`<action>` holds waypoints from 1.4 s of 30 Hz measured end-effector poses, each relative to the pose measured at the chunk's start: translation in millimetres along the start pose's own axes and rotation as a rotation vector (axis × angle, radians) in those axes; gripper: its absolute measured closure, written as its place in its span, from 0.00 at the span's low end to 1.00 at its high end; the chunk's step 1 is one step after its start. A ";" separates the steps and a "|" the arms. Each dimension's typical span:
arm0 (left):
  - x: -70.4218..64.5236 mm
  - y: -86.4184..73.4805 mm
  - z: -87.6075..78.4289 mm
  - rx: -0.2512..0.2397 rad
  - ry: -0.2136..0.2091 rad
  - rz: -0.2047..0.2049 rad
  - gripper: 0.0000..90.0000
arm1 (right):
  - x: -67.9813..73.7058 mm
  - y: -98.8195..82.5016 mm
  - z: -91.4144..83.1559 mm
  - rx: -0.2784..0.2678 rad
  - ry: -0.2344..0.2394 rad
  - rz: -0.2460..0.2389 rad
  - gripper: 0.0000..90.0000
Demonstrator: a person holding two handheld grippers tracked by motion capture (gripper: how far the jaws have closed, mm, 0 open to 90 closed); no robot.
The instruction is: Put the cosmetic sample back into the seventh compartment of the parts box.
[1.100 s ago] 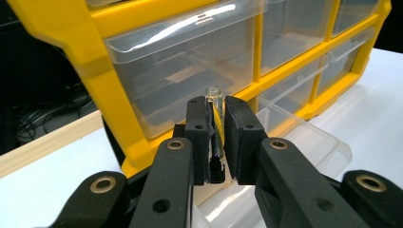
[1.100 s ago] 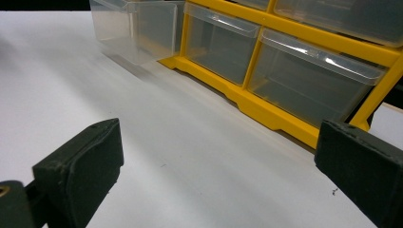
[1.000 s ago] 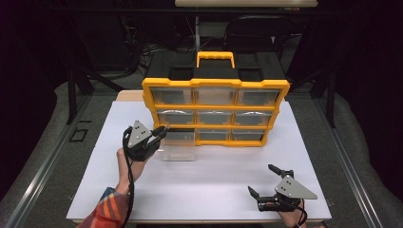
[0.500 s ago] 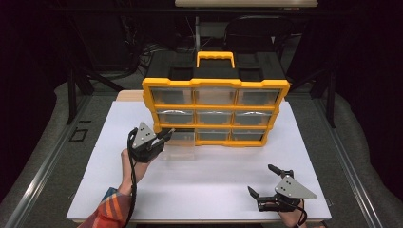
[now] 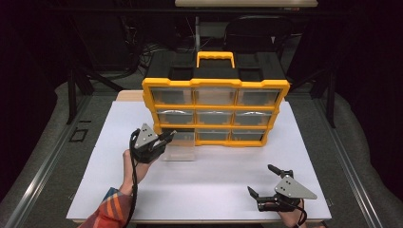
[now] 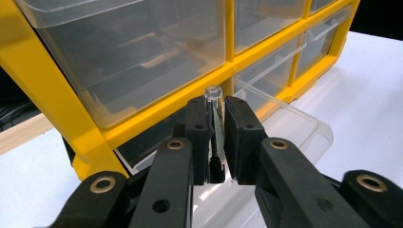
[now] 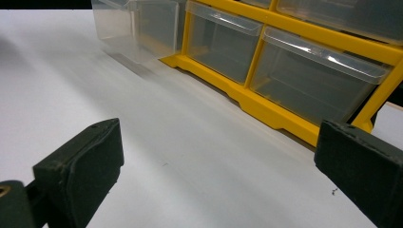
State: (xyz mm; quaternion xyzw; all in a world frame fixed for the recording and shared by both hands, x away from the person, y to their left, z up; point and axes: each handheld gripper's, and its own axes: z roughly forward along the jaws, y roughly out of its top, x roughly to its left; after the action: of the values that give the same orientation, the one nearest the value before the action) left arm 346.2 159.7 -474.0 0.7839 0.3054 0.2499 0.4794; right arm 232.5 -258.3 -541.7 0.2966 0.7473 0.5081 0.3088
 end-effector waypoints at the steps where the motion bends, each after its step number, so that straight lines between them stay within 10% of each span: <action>1: -0.1 -0.3 0.6 0.002 -0.001 0.001 0.89 | -0.1 -0.1 0.0 0.000 0.001 0.001 0.02; 42: 2.3 -7.5 12.4 0.057 -0.006 0.004 0.89 | 0.2 -0.4 0.6 0.003 0.006 0.003 0.02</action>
State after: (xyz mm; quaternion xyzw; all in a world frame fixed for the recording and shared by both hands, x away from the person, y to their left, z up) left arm 354.5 156.6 -485.8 0.7986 0.3095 0.2397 0.4572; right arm 232.7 -257.9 -542.3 0.2968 0.7485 0.5084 0.3052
